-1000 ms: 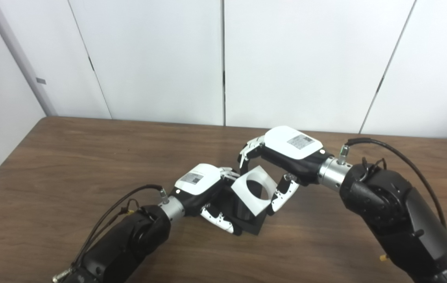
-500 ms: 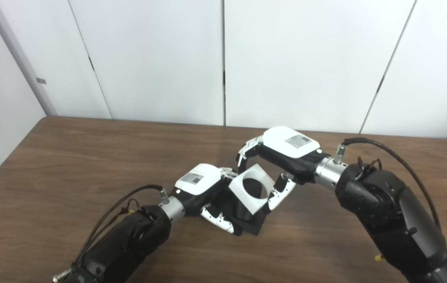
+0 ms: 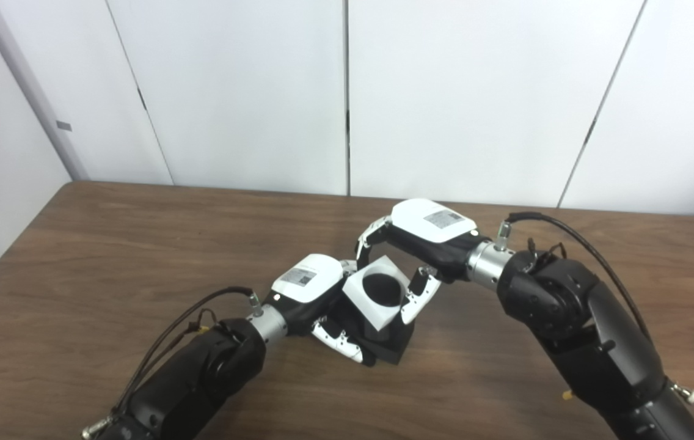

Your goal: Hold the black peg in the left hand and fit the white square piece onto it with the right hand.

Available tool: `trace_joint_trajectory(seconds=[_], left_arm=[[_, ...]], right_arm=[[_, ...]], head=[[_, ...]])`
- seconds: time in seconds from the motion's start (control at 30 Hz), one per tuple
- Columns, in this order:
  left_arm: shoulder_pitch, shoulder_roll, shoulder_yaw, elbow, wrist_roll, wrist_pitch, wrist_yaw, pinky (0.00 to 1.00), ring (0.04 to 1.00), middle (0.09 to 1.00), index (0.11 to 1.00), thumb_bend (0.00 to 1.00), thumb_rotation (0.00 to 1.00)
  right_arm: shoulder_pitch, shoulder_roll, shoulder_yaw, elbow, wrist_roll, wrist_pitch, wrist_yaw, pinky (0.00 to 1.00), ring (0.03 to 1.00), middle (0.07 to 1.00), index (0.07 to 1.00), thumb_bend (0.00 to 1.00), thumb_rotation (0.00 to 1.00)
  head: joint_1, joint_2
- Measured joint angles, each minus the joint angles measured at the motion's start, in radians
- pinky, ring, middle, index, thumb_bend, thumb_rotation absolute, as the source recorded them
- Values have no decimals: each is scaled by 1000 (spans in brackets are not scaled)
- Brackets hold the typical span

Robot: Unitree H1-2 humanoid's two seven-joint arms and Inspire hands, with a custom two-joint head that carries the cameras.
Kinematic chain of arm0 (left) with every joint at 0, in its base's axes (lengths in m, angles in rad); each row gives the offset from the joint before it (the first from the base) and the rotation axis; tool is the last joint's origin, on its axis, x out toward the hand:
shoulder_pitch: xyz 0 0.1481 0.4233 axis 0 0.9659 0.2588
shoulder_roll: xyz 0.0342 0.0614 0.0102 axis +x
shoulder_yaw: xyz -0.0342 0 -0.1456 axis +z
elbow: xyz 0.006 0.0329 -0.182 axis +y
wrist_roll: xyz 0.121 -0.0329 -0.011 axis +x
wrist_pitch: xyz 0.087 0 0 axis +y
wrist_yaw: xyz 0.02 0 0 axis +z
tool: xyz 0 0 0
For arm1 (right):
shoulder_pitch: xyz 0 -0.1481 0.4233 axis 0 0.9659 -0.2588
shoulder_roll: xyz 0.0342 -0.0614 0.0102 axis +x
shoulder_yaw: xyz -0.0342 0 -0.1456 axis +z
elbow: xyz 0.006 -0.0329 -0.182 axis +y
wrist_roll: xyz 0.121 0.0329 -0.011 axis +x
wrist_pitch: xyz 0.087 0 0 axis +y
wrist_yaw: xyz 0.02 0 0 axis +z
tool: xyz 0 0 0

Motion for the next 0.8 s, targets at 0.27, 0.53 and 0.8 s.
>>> trace_joint_trajectory(seconds=[0.27, 0.53, 0.8], left_arm=[[0, 0, 0, 0, 0, 1, 0, 835, 887, 838, 563, 941, 240], [1, 0, 0, -7, 0, 6, -3, 840, 887, 838, 560, 934, 248], [6, 1, 0, -25, 0, 15, -11, 832, 888, 829, 565, 930, 247]], right_arm=[[-2, 4, 7, 10, -9, 3, 0, 846, 829, 749, 476, 519, 135], [-7, 2, 11, 20, -13, 11, 8, 874, 836, 752, 477, 517, 134], [-21, -4, 28, 20, -21, 28, 56, 895, 832, 753, 478, 517, 136]], head=[[0, 3], [-5, 9], [-8, 15]])
